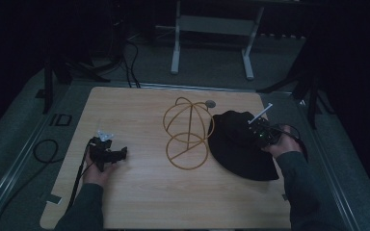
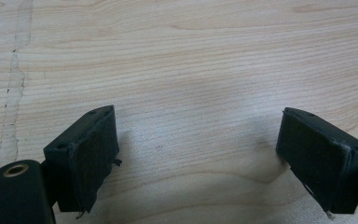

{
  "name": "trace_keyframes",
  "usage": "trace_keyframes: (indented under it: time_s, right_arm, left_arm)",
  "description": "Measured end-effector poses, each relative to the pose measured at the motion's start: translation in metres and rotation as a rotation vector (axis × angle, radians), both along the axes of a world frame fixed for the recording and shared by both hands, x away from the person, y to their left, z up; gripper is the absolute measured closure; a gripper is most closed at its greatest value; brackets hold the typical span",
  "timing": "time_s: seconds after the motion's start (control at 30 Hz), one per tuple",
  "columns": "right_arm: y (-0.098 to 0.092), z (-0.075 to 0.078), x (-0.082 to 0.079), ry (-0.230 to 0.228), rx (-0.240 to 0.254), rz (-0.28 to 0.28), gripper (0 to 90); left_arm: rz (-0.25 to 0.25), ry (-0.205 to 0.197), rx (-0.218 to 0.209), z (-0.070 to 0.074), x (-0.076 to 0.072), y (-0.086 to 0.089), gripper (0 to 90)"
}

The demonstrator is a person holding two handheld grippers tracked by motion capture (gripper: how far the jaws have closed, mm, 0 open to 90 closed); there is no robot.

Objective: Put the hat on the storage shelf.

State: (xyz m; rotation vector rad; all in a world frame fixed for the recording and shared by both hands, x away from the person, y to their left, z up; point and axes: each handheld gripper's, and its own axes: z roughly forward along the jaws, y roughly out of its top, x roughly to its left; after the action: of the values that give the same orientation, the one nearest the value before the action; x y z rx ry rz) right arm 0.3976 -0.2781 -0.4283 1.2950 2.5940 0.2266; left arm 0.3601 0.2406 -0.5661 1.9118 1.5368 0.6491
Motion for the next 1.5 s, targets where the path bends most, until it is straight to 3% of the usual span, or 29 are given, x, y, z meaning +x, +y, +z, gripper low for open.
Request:
trace_keyframes:
  time_s: [0.43, 1.0, 1.5]
  right_arm:
    - [-0.004, 0.017, -0.004, -0.062, 0.042, -0.023, 87.3]
    - [-0.007, 0.049, -0.016, -0.154, 0.082, 0.0, 87.3]
    - [-0.011, 0.067, -0.023, -0.215, 0.124, 0.01, 87.2]
  left_arm:
    - [-0.001, 0.0, 0.001, 0.0, 0.0, 0.0, 12.9]
    - [-0.001, -0.001, 0.001, 0.0, 0.0, 0.0, 12.9]
    - [0.0, 0.0, 0.0, 0.0, 0.0, 0.0, 12.9]
